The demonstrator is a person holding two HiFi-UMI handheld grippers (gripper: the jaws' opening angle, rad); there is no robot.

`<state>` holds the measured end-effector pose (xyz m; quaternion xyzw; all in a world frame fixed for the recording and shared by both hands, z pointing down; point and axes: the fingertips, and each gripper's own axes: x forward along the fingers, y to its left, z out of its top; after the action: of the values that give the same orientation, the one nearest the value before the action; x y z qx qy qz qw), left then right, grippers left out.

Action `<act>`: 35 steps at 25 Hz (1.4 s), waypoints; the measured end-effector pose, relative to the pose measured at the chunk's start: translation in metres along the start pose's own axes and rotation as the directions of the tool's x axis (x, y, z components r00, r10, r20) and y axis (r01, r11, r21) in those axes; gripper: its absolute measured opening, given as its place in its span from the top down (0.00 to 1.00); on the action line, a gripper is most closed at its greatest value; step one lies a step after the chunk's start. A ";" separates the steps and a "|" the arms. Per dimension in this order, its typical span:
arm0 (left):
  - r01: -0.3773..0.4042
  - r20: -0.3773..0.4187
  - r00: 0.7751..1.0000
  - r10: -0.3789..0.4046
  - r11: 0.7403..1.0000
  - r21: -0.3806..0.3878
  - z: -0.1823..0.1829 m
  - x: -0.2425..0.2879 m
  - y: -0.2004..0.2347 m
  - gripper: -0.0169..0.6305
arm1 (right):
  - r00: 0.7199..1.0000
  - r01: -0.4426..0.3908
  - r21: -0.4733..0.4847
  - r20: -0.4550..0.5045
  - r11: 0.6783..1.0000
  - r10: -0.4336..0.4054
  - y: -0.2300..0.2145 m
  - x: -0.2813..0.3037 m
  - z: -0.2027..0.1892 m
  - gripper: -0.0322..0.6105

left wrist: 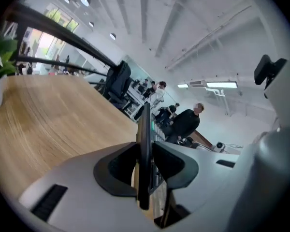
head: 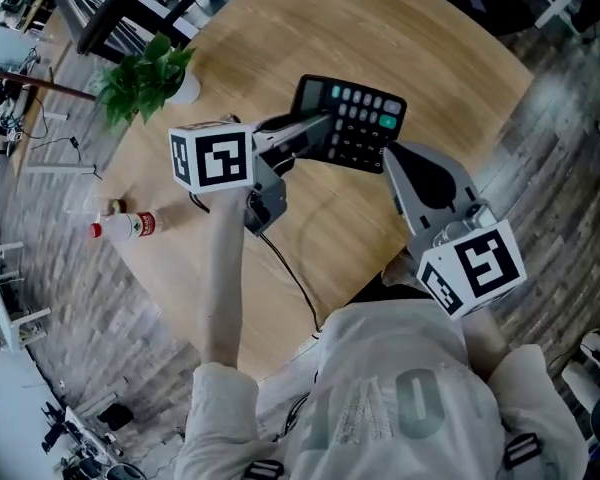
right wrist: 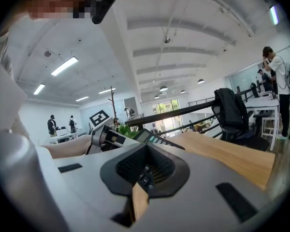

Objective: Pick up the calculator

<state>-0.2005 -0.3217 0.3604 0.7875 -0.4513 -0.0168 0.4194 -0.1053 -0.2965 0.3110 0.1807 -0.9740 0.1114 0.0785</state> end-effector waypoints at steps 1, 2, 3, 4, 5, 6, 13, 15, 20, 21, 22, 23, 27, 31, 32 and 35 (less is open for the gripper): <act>-0.016 0.057 0.998 0.015 1.000 0.018 0.006 -0.008 -0.011 0.79 | 1.000 0.007 -0.011 0.026 1.000 -0.006 0.005 -0.006 0.009 0.92; -0.037 0.119 0.992 0.032 0.999 0.034 0.013 -0.018 -0.022 0.79 | 0.999 0.012 -0.022 0.052 1.000 -0.011 0.011 -0.011 0.018 0.92; -0.065 0.186 0.981 0.054 0.996 0.053 0.020 -0.028 -0.033 0.79 | 0.997 0.017 -0.033 0.077 0.999 -0.014 0.016 -0.017 0.027 0.92; -0.104 0.253 0.964 0.081 0.992 0.078 0.027 -0.040 -0.045 0.79 | 0.995 0.024 -0.049 0.103 0.999 -0.019 0.022 -0.023 0.036 0.92; -0.147 0.318 0.942 0.107 0.983 0.106 0.036 -0.053 -0.056 0.79 | 0.991 0.035 -0.071 0.130 0.997 -0.025 0.028 -0.027 0.046 0.92; -0.191 0.379 0.916 0.127 0.972 0.135 0.044 -0.066 -0.068 0.79 | 0.987 0.047 -0.101 0.158 0.994 -0.030 0.035 -0.031 0.056 0.92; -0.343 0.656 0.741 0.144 0.921 0.185 0.044 -0.143 -0.138 0.79 | 0.962 0.047 -0.223 0.272 0.974 0.016 0.089 -0.067 0.088 0.92; -0.416 0.731 0.662 0.166 0.893 0.174 0.038 -0.168 -0.150 0.79 | 0.954 0.052 -0.245 0.298 0.968 0.024 0.102 -0.075 0.093 0.92; -0.700 0.882 0.428 0.196 0.689 0.186 0.018 -0.215 -0.190 0.79 | 0.939 0.066 -0.287 0.342 0.956 0.038 0.123 -0.087 0.101 0.92; -0.740 0.898 0.399 0.188 0.644 0.194 0.015 -0.220 -0.198 0.79 | 0.937 0.065 -0.288 0.347 0.955 0.041 0.126 -0.088 0.102 0.92; -0.772 0.908 0.379 0.182 0.603 0.201 0.011 -0.224 -0.205 0.79 | 0.935 0.063 -0.286 0.351 0.956 0.044 0.128 -0.089 0.103 0.92; -0.796 0.915 0.362 0.180 0.570 0.204 0.008 -0.227 -0.212 0.79 | 0.934 0.062 -0.283 0.355 0.957 0.044 0.130 -0.089 0.104 0.92; -0.850 0.943 0.290 0.164 0.498 0.175 -0.007 -0.234 -0.227 0.79 | 0.930 0.068 -0.283 0.366 0.957 0.042 0.133 -0.092 0.105 0.92; -0.878 0.960 0.234 0.156 0.458 0.140 -0.010 -0.241 -0.230 0.79 | 0.928 0.079 -0.271 0.372 0.959 0.028 0.132 -0.095 0.102 0.92; -0.883 0.962 0.222 0.157 0.451 0.130 -0.011 -0.244 -0.230 0.79 | 0.928 0.086 -0.269 0.371 0.959 0.021 0.131 -0.096 0.101 0.92; -0.889 0.964 0.204 0.169 0.445 0.111 -0.014 -0.250 -0.227 0.79 | 0.931 0.108 -0.267 0.366 0.958 -0.003 0.129 -0.097 0.099 0.92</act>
<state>-0.1849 -0.0769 0.1278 0.5103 -0.8289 -0.0812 -0.2144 -0.0749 -0.1707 0.1729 0.2130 -0.9720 -0.0661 -0.0739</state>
